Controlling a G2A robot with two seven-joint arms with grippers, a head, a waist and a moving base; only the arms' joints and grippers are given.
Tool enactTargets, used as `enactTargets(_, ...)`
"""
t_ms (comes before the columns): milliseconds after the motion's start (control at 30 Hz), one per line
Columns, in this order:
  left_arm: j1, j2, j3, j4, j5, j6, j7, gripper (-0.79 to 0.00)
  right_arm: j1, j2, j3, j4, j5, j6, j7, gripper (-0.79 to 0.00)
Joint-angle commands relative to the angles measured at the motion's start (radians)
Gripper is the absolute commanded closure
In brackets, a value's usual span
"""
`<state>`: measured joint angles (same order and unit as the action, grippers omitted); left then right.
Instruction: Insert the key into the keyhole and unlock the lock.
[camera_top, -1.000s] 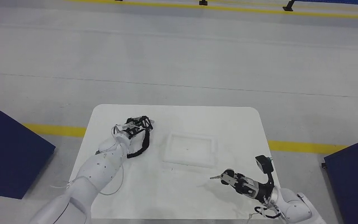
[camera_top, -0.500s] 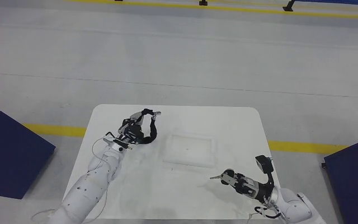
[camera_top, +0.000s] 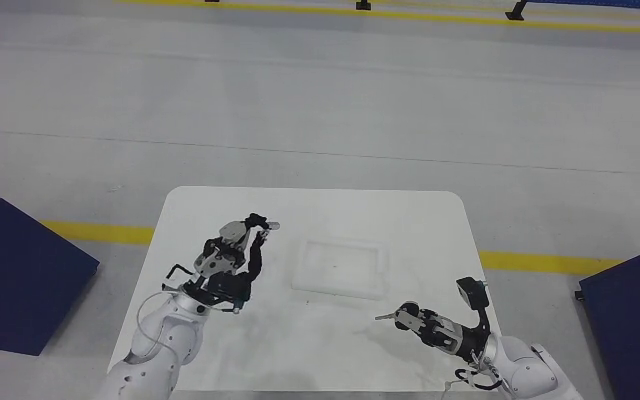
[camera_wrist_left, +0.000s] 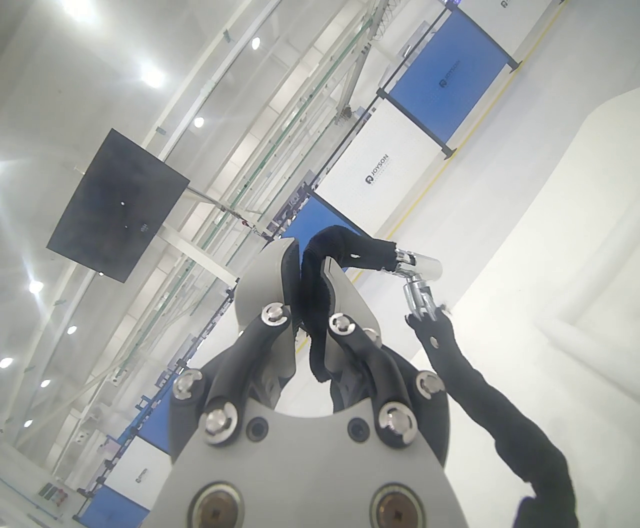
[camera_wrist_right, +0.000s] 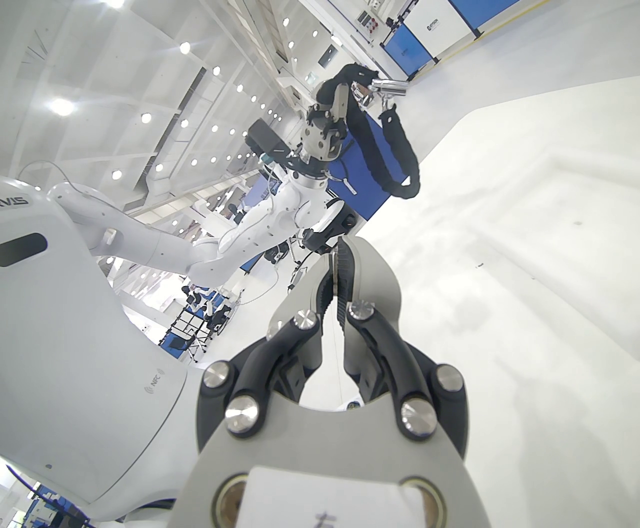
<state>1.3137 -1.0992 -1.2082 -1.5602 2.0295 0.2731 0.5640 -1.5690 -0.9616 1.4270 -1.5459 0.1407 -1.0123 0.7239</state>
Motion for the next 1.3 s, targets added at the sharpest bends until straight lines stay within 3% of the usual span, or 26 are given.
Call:
enactTargets(0, 0.027, 0.003, -0.013, -0.025, 0.024, 0.003, 0.007, 0.000, 0.000, 0.000, 0.000, 0.000, 0.000, 0.000, 0.000, 0.000)
enactTargets(500, 0.106, 0.007, -0.030, -0.096, 0.233, 0.058, 0.003, 0.000, 0.000, 0.000, 0.000, 0.000, 0.000, 0.000, 0.000, 0.000)
enactTargets(933, 0.110, 0.006, -0.031, -0.094, 0.216, 0.060, 0.000, 0.000, 0.000, 0.000, 0.000, 0.000, 0.000, 0.000, 0.000, 0.000)
enactTargets(1267, 0.052, -0.006, -0.019, 0.025, 0.186, 0.249, 0.257, 0.000, 0.000, 0.000, 0.000, 0.000, 0.000, 0.000, 0.000, 0.000)
